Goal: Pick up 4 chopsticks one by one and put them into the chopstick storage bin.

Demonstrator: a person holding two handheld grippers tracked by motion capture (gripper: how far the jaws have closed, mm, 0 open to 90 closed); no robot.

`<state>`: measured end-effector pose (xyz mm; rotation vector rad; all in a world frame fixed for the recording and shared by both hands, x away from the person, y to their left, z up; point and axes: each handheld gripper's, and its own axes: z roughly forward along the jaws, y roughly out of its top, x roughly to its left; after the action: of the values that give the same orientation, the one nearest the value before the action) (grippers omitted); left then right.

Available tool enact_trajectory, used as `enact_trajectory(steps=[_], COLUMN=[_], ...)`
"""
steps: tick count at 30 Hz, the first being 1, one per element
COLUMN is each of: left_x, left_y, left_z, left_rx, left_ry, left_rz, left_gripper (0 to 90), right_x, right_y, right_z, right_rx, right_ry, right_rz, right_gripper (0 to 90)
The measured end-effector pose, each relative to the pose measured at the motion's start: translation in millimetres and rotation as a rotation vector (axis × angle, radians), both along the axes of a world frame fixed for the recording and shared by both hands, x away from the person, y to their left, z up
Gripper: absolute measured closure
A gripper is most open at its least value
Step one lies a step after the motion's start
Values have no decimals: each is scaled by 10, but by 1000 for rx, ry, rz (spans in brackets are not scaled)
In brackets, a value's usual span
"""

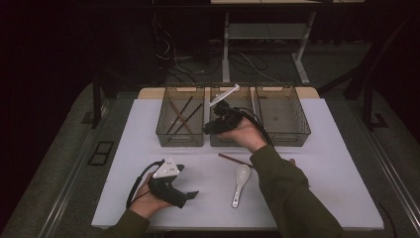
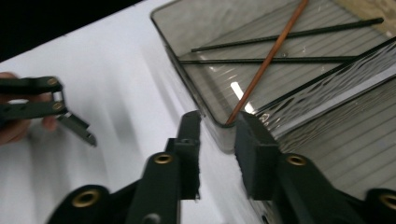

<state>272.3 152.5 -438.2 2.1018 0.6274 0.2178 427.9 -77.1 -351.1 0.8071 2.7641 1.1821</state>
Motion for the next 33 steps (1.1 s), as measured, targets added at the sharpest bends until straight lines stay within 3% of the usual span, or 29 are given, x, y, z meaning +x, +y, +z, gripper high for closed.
enact_trajectory(steps=[6,12,22,33], left_x=[7,15,18,-3], left_y=[39,58,48,15], left_z=[-1,-9,-12,-32], left_rx=[0,0,-32,-19], left_ry=[-2,4,26,29], left_rz=[2,8,29,31], left_gripper=[0,0,0,0], right_x=[-126,-200,-355,-544], right_y=[-255,-449,-767,-1026], right_z=[42,43,31,-83], right_rx=[41,49,57,59], right_ry=[-14,-35,-53,-77], right_rz=[-3,-4,-6,-10], right_gripper=[593,529,503,500])
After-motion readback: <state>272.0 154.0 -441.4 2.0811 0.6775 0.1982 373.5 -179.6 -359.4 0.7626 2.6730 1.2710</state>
